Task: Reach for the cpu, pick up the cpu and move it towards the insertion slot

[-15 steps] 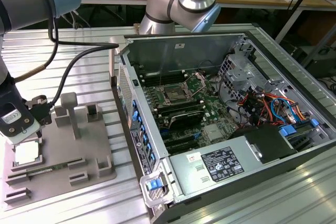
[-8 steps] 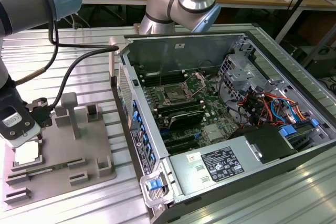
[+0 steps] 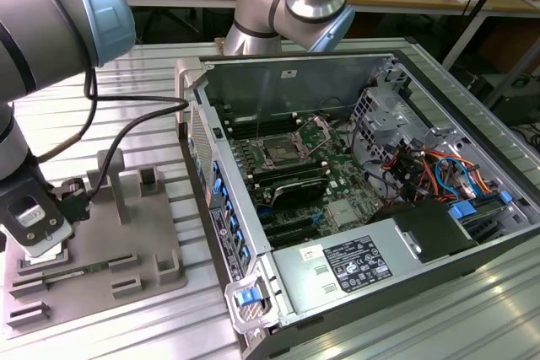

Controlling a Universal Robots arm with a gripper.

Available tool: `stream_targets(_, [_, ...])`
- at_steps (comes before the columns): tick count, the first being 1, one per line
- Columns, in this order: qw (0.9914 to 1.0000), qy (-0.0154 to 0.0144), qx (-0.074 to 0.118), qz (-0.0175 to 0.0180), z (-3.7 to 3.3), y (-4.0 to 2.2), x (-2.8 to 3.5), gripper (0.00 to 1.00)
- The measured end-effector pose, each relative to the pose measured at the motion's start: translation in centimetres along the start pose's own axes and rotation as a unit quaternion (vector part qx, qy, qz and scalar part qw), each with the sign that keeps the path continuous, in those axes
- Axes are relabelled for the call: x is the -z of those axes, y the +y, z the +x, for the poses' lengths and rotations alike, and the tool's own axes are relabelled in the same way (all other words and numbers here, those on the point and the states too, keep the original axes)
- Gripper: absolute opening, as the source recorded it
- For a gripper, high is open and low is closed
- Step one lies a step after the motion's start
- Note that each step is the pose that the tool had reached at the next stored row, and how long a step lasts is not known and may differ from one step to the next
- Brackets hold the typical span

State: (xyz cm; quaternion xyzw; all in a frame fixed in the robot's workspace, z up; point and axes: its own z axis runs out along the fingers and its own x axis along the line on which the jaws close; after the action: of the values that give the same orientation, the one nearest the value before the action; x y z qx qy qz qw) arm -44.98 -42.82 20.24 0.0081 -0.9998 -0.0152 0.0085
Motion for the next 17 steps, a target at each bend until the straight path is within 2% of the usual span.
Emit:
stream_targets(3, [1.00000, 0.0000, 0.000, 0.0000, -0.01, -0.02, -0.56, 0.81])
stream_targets(4, [1.00000, -0.0001, 0.000, 0.0000, -0.01, -0.02, -0.75, 0.75])
stream_targets(5, [1.00000, 0.0000, 0.000, 0.0000, -0.02, -0.03, -0.93, 0.75])
stream_targets(6, [1.00000, 0.0000, 0.000, 0.0000, -0.02, -0.03, -1.13, 0.68])
stream_targets(8, [1.00000, 0.0002, 0.003, 0.0001, -0.02, -0.05, -1.50, 0.68])
stream_targets(17, [0.99999, 0.0001, 0.004, 0.0001, -0.02, 0.14, -1.61, 0.66])
